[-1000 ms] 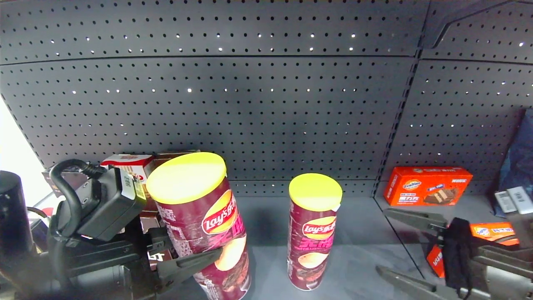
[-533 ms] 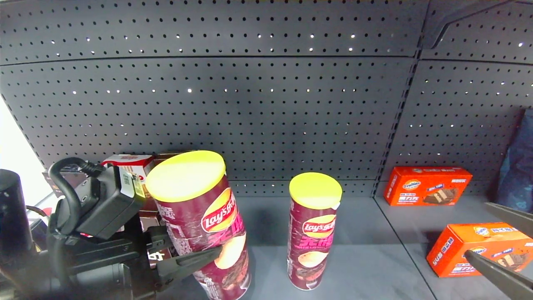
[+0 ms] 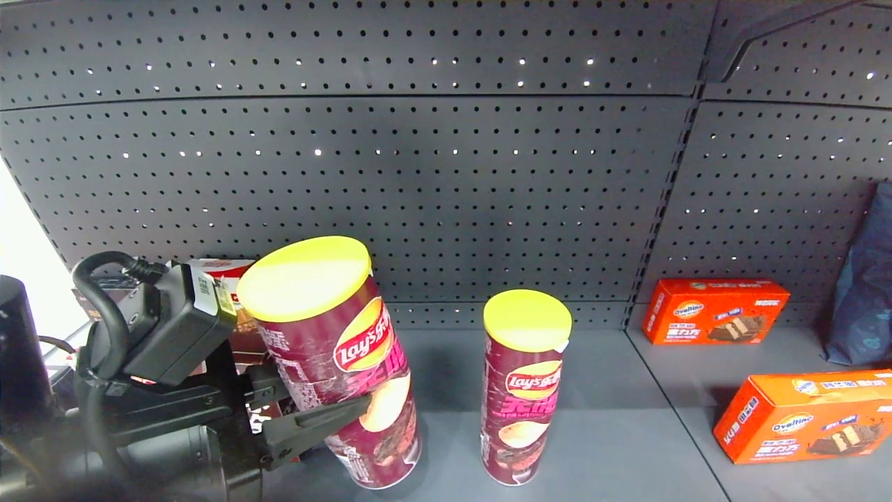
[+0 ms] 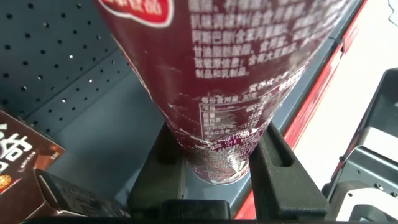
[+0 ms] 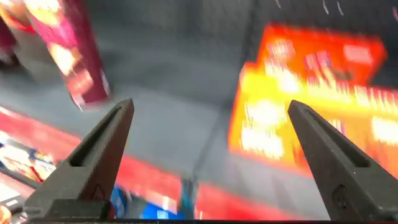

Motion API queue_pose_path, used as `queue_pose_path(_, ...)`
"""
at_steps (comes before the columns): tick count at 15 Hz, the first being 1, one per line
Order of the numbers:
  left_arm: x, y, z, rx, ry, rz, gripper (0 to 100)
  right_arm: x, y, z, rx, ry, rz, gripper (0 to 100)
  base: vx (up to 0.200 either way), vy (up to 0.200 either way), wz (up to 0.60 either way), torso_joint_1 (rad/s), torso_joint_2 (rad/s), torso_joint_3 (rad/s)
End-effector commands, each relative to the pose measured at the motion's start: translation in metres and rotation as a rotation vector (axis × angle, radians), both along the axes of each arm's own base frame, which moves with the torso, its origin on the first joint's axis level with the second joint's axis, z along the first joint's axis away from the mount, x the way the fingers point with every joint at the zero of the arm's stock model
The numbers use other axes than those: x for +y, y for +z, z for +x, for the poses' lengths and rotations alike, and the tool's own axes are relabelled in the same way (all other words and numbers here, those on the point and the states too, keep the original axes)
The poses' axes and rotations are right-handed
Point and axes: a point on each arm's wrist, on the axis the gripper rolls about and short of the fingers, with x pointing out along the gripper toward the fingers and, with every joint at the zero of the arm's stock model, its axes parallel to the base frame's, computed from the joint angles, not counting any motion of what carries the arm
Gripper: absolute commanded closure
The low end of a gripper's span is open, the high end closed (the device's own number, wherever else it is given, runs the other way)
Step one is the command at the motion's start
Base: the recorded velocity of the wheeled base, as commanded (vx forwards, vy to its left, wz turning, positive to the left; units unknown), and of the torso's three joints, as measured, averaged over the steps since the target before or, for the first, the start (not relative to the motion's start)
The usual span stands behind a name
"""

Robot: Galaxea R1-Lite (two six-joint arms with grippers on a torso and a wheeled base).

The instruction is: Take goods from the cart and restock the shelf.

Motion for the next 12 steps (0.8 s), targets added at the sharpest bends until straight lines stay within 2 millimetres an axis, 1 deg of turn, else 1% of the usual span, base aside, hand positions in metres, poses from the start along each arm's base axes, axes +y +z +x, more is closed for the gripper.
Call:
queue_pose_path(1,-0.0001,-0.0026,0.0006,0.009,0.0,0.005,100,-0.002,-0.0408,-0.0419,-0.042,-0.101,0.006,0,0.0,0.0,0.0,0.0,0.0,0.0)
queue_pose_path(3,-0.0006,-0.0034,0.0013,0.012,0.001,0.008,100,-0.0035,-0.0381,-0.0413,-0.078,-0.168,0.011,0,0.0,0.0,0.0,0.0,0.0,0.0)
queue_pose_path(6,-0.0003,-0.0051,0.0009,0.017,0.003,0.012,100,-0.0037,-0.0381,-0.0412,-0.076,-0.181,0.017,0,0.0,0.0,0.0,0.0,0.0,0.0)
queue_pose_path(7,-0.0001,-0.0047,0.0012,0.016,0.005,0.01,100,-0.0048,-0.0387,-0.041,-0.076,-0.229,-0.005,0,0.0,0.0,0.0,0.0,0.0,0.0)
queue_pose_path(8,-0.0001,-0.0047,0.0012,0.018,0.005,0.009,100,-0.0073,-0.044,-0.0407,-0.026,-0.345,-0.027,0,0.0,0.0,0.0,0.0,0.0,0.0)
queue_pose_path(11,0.0,-0.0056,0.0009,0.022,0.004,0.01,100,-0.0069,-0.0439,-0.0407,-0.022,-0.325,0.002,0,0.0,0.0,0.0,0.0,0.0,0.0)
queue_pose_path(12,0.0006,-0.0087,0.0006,0.031,0.006,0.016,100,-0.007,-0.0439,-0.0407,-0.018,-0.327,0.026,0,0.0,0.0,0.0,0.0,0.0,0.0)
